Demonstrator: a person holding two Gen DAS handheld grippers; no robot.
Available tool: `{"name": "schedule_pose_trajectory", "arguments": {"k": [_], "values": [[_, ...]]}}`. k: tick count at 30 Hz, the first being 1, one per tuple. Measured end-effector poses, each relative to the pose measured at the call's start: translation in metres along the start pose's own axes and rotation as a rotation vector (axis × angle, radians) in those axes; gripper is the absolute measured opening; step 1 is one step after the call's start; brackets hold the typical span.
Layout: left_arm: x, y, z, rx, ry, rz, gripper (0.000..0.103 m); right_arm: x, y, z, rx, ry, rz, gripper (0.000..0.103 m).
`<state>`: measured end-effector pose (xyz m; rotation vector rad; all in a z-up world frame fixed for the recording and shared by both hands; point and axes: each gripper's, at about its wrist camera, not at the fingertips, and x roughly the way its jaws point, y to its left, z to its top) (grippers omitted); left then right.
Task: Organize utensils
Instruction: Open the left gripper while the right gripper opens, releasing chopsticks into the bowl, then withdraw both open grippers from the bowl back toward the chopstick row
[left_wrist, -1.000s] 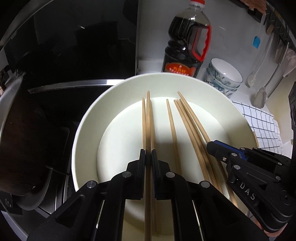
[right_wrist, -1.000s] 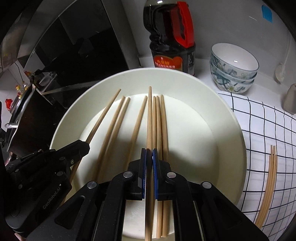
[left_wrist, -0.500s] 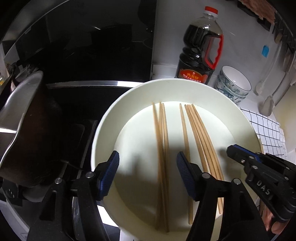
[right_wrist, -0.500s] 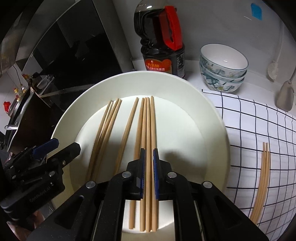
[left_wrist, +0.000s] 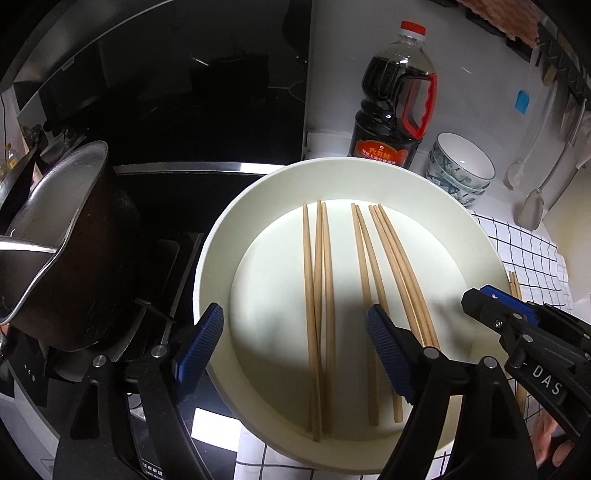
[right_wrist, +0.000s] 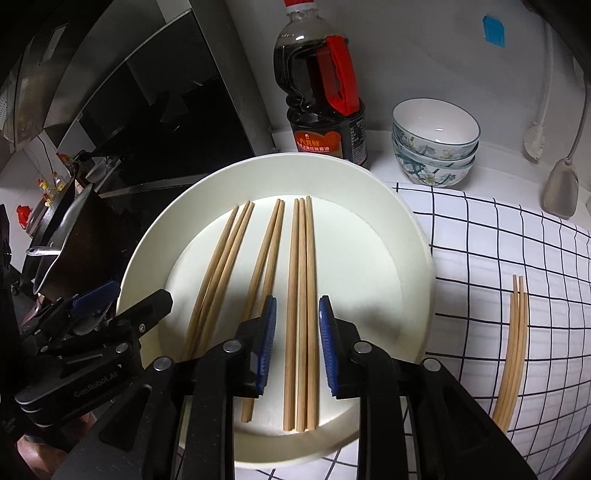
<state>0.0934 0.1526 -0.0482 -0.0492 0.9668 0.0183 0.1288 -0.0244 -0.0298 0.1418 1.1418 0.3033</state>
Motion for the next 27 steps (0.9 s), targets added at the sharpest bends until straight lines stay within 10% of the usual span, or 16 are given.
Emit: {"name": "schedule_pose_trajectory", "arguments": {"k": [27], "values": [[-0.028,-0.049,-0.01,0.031,-0.028,-0.015,0.091,-0.046,-0.037,-0.02,0.051,-0.059,-0.006,0.042]]}}
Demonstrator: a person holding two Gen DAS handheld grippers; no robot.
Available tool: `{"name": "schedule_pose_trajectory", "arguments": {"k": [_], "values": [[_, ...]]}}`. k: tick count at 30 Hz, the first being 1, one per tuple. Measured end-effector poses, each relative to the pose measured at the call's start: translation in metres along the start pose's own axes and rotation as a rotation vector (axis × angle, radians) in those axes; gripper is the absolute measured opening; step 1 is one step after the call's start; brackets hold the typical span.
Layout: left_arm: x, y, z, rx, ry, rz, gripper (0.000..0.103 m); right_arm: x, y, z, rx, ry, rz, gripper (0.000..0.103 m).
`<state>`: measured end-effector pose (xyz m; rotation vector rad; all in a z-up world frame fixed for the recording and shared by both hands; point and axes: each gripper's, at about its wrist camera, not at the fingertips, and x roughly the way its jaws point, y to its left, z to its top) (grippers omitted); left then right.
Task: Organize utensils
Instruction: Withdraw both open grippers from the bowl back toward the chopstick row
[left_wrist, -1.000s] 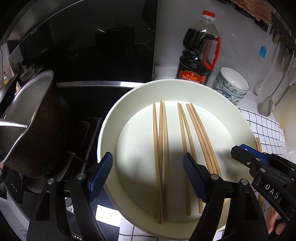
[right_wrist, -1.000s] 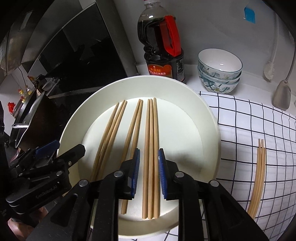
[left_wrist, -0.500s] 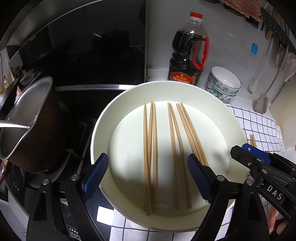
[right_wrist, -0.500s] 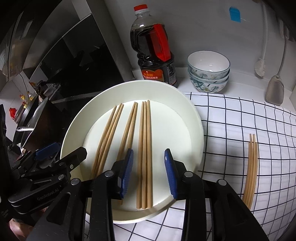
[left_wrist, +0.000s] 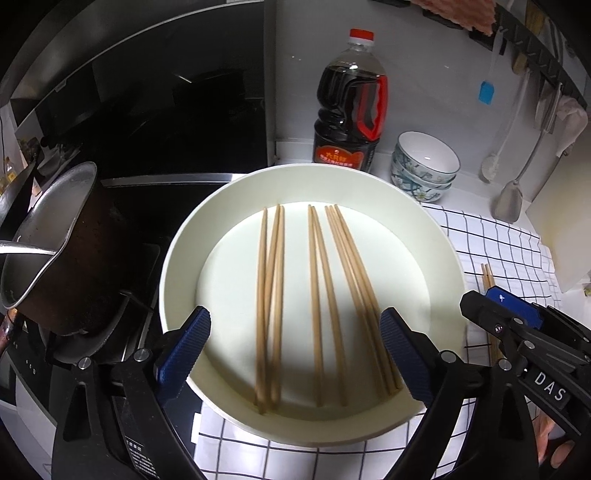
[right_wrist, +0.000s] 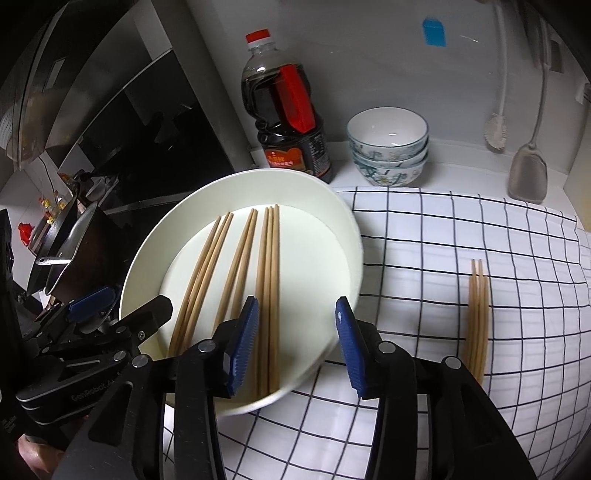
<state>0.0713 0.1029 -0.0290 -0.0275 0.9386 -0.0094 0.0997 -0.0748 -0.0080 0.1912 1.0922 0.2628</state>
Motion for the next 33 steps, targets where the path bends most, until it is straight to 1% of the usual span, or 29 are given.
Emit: {"name": "schedule_pose_trajectory", "arguments": {"k": [11,18,33], "values": [[-0.011,-0.032,-0.009,0.022,-0.006,-0.036,0.091,-0.027,-0.031,-0.015,0.023,-0.013,-0.024,0.043],[-0.017,-0.059,-0.018,0.044,-0.009,-0.058,0.091,-0.041,-0.06,-0.029,0.052,-0.013,-0.052,0.043],[-0.012,-0.118,-0.041,0.11,0.012,-0.114,0.091,-0.057,-0.12,-0.059,0.12,0.002,-0.114,0.043]]}}
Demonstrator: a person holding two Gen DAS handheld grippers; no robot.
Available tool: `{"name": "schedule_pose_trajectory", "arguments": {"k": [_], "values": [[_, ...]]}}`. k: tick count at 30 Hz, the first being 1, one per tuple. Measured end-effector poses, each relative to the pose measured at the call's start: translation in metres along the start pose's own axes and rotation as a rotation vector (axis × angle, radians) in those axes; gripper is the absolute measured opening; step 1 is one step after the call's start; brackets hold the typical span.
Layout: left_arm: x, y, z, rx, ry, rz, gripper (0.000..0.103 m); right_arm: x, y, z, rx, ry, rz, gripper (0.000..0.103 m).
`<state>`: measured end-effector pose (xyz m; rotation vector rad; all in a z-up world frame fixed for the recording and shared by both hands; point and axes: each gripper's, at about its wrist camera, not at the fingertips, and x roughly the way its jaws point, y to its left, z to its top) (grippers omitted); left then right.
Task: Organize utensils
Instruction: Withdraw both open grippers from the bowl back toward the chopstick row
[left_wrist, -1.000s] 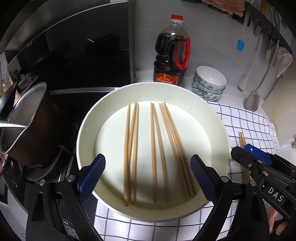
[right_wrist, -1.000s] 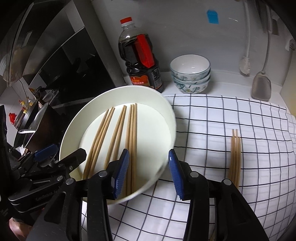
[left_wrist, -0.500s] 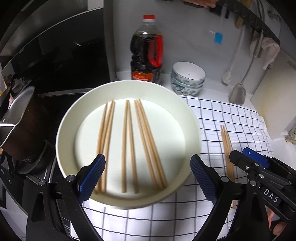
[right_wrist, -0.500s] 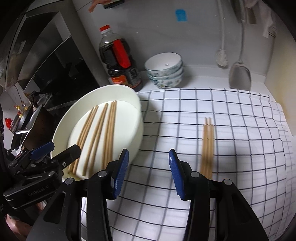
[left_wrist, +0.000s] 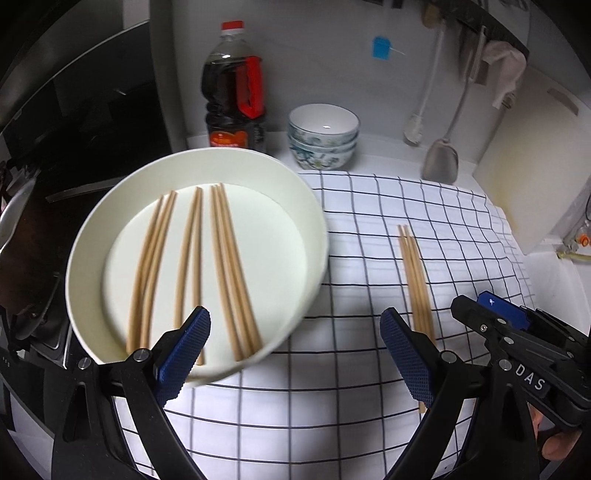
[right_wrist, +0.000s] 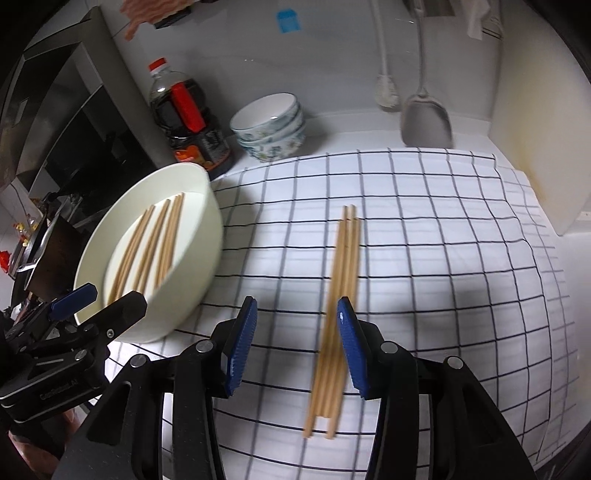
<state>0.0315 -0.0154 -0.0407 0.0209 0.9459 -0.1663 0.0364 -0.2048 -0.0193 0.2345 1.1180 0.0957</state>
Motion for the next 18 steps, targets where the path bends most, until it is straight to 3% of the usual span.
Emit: {"name": "schedule_pose_trajectory", "arguments": {"k": [18], "values": [[0.024,-0.051,-0.022,0.066,0.001,-0.03,0.091,0.027,-0.062,-0.039,0.053,0.052,-0.051,0.043]]}}
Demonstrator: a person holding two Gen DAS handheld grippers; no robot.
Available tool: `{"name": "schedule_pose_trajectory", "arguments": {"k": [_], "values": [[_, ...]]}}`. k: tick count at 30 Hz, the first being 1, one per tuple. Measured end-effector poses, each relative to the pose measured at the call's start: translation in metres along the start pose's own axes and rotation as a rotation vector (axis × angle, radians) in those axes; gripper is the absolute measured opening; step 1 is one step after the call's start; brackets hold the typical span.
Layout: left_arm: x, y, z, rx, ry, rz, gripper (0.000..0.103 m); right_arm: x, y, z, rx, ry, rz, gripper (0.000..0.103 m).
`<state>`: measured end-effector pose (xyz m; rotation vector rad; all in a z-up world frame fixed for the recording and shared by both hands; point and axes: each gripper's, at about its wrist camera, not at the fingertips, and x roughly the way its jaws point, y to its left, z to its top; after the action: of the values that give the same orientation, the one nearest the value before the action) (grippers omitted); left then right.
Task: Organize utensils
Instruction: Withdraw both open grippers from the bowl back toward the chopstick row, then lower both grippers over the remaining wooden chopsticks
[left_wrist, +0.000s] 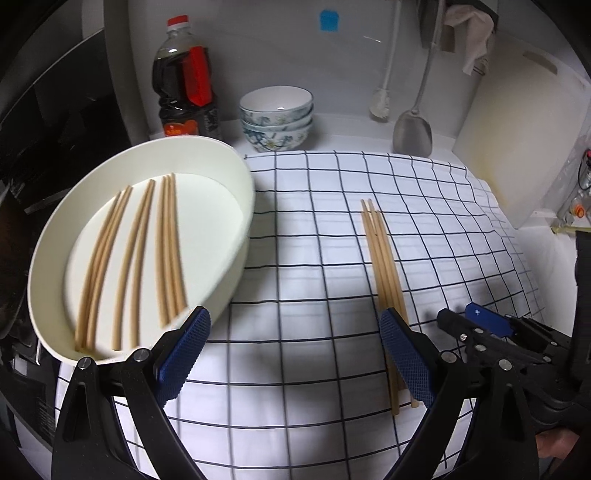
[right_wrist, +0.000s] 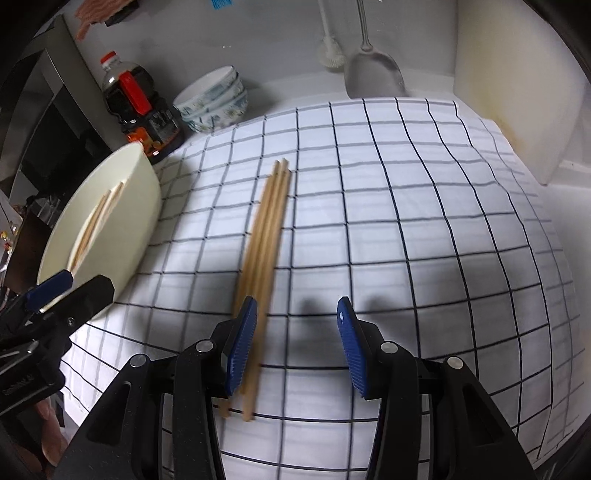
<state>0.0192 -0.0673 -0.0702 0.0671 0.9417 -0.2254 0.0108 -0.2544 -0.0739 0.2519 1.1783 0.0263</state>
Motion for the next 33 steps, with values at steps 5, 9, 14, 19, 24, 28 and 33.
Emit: {"name": "schedule_pose_trajectory", "arguments": {"k": [5,9,14,19,24,28,33], "values": [[0.008,-0.012,-0.006,0.027,-0.016,0.0,0.091,0.01,-0.002,-0.005,-0.029,0.005,0.002,0.043],[0.013,-0.012,-0.008,0.029,-0.019,0.014,0.091,0.019,0.001,-0.007,-0.047,0.008,0.008,0.043],[0.014,-0.009,-0.009,0.022,-0.025,0.019,0.091,0.026,0.01,-0.009,-0.08,0.006,0.006,0.043],[0.015,-0.007,-0.011,0.012,-0.019,0.015,0.091,0.029,0.017,-0.012,-0.111,-0.002,-0.014,0.043],[0.016,-0.007,-0.01,0.009,-0.015,0.009,0.091,0.027,0.023,-0.018,-0.168,-0.007,-0.051,0.043],[0.019,-0.01,-0.008,0.01,-0.012,0.001,0.091,0.028,0.03,-0.023,-0.257,0.006,-0.11,0.04],[0.025,-0.018,-0.008,0.016,0.002,-0.017,0.091,0.024,0.017,-0.022,-0.231,-0.008,-0.112,0.018]]}}
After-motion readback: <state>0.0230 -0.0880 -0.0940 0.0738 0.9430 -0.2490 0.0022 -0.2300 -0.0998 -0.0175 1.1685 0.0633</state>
